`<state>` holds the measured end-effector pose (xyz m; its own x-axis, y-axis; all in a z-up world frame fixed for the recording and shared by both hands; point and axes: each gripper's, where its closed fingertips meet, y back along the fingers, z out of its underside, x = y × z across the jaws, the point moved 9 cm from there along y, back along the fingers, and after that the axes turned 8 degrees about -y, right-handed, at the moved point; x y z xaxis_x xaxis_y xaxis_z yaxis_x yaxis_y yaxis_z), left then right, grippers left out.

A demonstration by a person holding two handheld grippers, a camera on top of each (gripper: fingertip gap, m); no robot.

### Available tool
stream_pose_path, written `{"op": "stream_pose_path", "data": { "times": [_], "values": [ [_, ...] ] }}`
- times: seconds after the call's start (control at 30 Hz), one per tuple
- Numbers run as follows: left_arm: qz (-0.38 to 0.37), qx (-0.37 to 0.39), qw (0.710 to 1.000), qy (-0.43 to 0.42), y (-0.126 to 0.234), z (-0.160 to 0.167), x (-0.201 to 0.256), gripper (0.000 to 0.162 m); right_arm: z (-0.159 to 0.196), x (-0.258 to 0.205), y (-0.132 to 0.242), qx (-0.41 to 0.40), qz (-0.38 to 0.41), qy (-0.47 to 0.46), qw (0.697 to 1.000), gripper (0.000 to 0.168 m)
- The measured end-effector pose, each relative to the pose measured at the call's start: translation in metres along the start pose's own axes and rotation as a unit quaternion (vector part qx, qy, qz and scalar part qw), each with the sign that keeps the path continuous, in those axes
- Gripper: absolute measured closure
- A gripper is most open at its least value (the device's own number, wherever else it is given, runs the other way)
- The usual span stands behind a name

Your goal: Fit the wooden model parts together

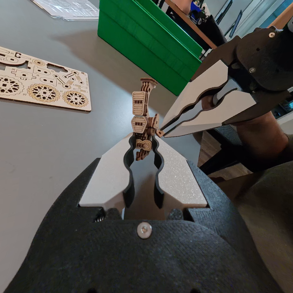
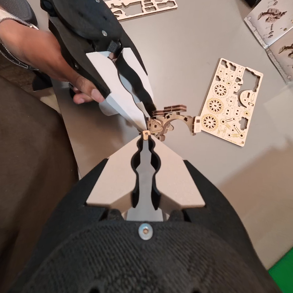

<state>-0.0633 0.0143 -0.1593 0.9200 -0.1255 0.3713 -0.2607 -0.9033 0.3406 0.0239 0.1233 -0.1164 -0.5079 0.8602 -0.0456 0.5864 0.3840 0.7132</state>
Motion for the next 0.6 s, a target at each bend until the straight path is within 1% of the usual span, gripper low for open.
{"op": "stream_pose_path", "data": {
  "times": [0.4, 0.6],
  "values": [
    [-0.002, 0.002, 1.0, 0.007, 0.0008, -0.0001, -0.0014, 0.145, -0.0012, -0.001, -0.0008, 0.009, 0.015, -0.009, 1.0, 0.164],
    [0.011, 0.015, 0.999, 0.041, 0.0023, 0.0007, -0.0041, 0.144, -0.0003, 0.0054, 0.0002, 0.04, -0.021, -0.088, 0.995, 0.164]
  ]
}}
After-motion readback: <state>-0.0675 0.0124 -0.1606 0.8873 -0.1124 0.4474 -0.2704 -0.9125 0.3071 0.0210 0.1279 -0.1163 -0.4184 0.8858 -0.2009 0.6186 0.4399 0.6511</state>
